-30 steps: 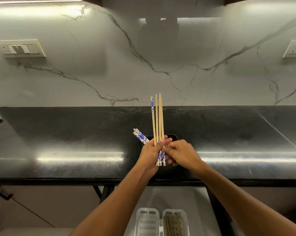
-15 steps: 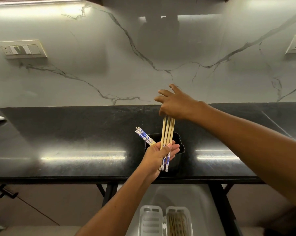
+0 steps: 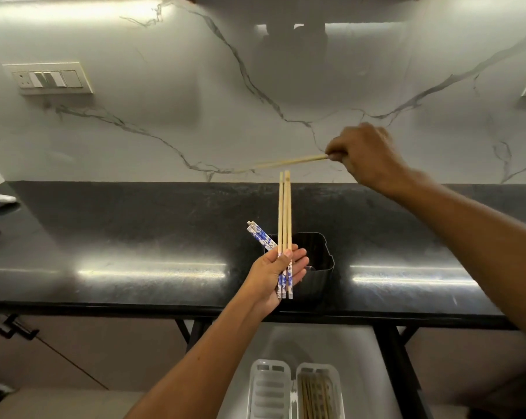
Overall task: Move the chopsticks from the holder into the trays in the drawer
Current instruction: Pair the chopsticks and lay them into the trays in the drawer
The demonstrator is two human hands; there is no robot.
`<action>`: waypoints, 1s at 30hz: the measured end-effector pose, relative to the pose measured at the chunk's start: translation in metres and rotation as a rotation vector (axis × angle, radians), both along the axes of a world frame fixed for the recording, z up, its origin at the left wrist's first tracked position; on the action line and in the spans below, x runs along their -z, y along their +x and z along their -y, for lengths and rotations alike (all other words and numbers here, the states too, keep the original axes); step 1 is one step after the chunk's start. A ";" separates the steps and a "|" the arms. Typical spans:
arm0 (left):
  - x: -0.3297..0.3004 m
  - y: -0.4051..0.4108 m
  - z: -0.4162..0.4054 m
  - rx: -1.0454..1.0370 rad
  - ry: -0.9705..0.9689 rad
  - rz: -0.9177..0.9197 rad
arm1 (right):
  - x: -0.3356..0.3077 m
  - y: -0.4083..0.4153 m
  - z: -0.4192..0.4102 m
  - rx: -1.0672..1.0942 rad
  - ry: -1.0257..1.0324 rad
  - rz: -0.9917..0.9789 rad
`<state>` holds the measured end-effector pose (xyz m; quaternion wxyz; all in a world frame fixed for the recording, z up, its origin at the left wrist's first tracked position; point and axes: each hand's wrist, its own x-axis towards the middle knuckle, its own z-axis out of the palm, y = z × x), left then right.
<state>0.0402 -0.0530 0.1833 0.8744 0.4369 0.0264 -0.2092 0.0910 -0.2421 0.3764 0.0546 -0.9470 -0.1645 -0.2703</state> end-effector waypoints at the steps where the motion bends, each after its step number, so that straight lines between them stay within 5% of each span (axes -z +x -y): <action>1: -0.002 0.001 -0.001 -0.014 -0.031 -0.010 | 0.009 -0.006 0.002 0.011 0.199 -0.113; 4: -0.007 0.005 -0.001 -0.043 -0.080 -0.017 | 0.046 -0.025 -0.001 -0.015 0.724 -0.496; 7: -0.012 0.007 0.003 -0.041 -0.096 -0.008 | 0.083 -0.045 -0.014 0.014 0.972 -0.745; 11: -0.017 0.004 0.012 0.024 -0.112 0.025 | 0.110 -0.059 -0.031 -0.011 0.967 -0.868; 24: -0.007 -0.002 0.008 0.051 0.030 -0.055 | 0.112 -0.058 -0.041 0.092 0.606 -0.752; 30: -0.010 -0.003 0.014 0.126 0.083 -0.018 | 0.099 -0.050 -0.024 0.030 1.101 -0.747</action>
